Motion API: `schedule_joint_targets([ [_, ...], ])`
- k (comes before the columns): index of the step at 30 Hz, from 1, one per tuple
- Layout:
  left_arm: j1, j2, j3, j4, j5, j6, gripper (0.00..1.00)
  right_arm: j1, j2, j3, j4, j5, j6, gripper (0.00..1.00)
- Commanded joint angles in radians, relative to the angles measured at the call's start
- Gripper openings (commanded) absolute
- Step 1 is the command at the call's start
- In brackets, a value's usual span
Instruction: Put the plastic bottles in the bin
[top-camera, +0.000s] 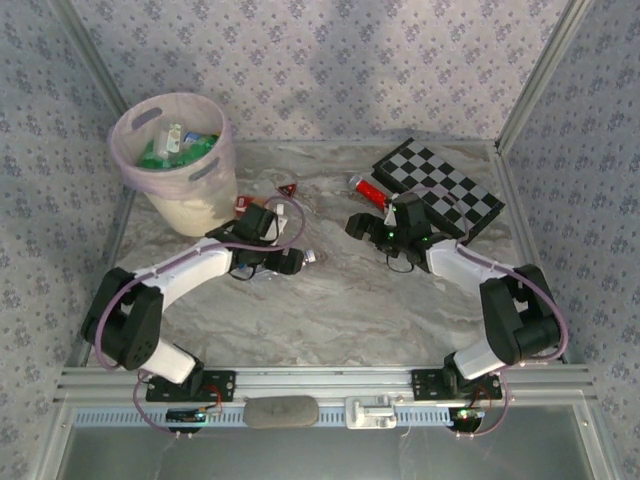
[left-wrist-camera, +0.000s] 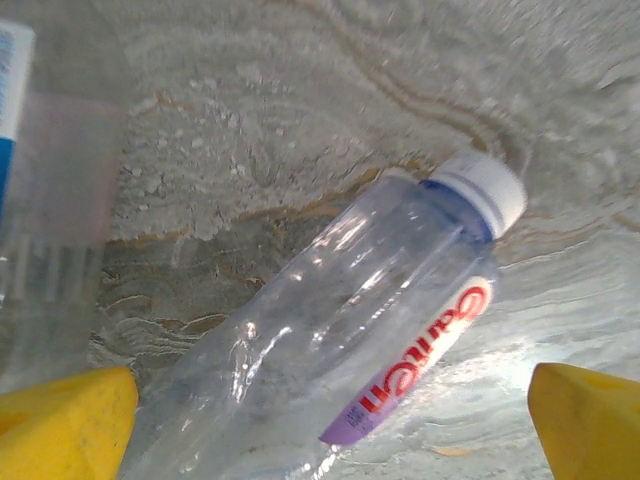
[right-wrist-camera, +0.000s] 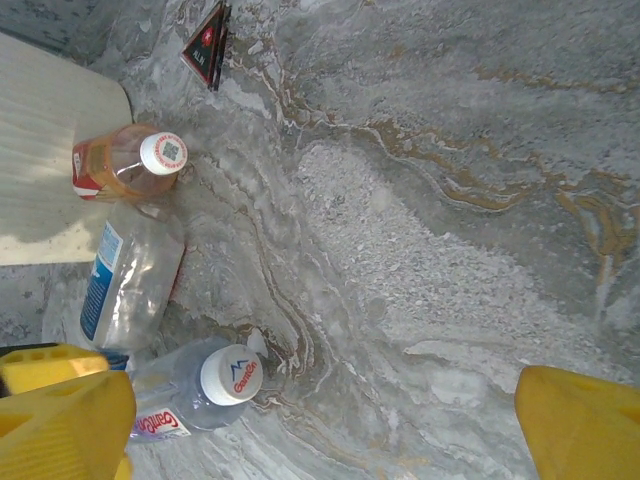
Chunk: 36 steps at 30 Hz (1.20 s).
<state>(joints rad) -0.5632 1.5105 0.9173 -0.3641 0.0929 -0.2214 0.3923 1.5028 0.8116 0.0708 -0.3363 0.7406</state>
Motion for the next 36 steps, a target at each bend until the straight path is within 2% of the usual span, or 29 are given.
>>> schedule_joint_targets([
  [1,-0.006,0.043,0.009,-0.02,-0.007,0.002,1.0,0.012,0.021,0.045,-0.009,0.009,0.012,0.99],
  [12,-0.106,0.118,0.044,-0.099,-0.065,0.031,0.98,0.016,0.049,0.043,0.019,-0.005,0.023,0.99],
  [14,-0.11,0.133,0.046,-0.105,-0.07,0.029,0.93,0.015,0.051,0.04,0.023,-0.012,0.022,0.99],
  [20,-0.113,0.151,0.053,-0.099,-0.074,0.016,0.64,0.007,0.041,0.022,0.035,-0.023,0.022,0.99],
  [23,-0.116,0.126,0.06,-0.092,-0.086,0.008,0.54,0.0,0.028,0.006,0.049,-0.024,0.025,0.99],
  [30,-0.113,-0.015,0.088,-0.069,-0.154,-0.033,0.5,-0.016,0.016,-0.023,0.085,-0.032,0.029,0.99],
  [36,-0.078,-0.128,0.18,-0.038,-0.167,-0.055,0.49,-0.026,0.023,-0.036,0.135,-0.057,0.032,0.99],
])
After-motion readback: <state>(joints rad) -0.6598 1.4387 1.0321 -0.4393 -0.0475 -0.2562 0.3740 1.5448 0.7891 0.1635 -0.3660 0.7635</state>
